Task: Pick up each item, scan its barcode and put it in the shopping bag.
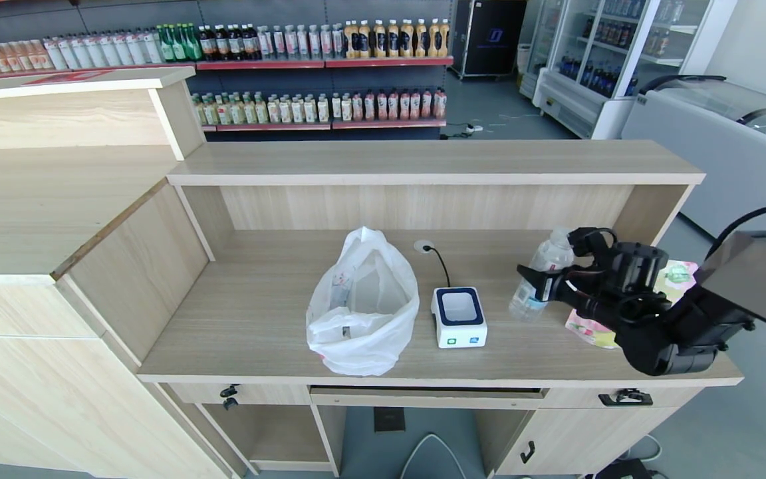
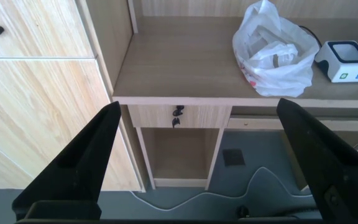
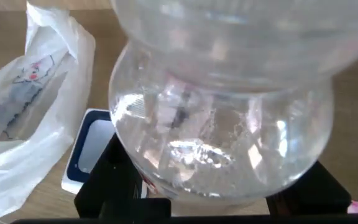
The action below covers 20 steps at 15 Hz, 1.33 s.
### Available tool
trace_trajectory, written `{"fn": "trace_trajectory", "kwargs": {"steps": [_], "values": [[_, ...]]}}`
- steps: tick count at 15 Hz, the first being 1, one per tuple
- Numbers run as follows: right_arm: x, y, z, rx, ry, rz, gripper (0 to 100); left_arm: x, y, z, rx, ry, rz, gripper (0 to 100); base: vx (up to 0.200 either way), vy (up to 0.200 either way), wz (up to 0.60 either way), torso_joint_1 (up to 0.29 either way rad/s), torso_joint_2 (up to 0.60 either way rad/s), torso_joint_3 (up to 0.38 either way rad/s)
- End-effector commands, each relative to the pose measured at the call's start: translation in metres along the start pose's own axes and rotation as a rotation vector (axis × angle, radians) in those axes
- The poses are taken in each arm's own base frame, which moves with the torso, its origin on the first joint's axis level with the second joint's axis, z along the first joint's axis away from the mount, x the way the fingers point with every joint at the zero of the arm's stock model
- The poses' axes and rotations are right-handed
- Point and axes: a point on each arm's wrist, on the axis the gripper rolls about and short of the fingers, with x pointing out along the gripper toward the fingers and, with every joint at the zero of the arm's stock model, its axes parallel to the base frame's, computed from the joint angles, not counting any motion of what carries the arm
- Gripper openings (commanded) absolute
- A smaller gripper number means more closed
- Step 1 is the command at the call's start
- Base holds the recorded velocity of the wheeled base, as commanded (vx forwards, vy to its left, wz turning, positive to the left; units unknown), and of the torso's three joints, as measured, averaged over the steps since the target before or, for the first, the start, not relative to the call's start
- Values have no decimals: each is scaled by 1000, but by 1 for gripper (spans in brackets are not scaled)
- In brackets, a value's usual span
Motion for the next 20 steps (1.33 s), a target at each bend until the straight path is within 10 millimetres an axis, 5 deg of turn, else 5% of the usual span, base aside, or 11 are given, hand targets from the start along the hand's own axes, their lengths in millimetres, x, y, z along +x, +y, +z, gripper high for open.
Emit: {"fn": "trace_trajectory", "kwargs": {"steps": [1,5,9,20], "values": [[-53,19,104,137,-103,104,0,0,0,0,0,-1,0,100,0,0,0,0,0,0],[-113,39,161,296,-83,393,0,0,0,0,0,-1,0,100,0,0,0,0,0,0],[-154,56,193,370,-81,634,0,0,0,0,0,-1,0,100,0,0,0,0,0,0],[-188,93,195,443,48,913,0,0,0,0,0,-1,0,100,0,0,0,0,0,0]]}}
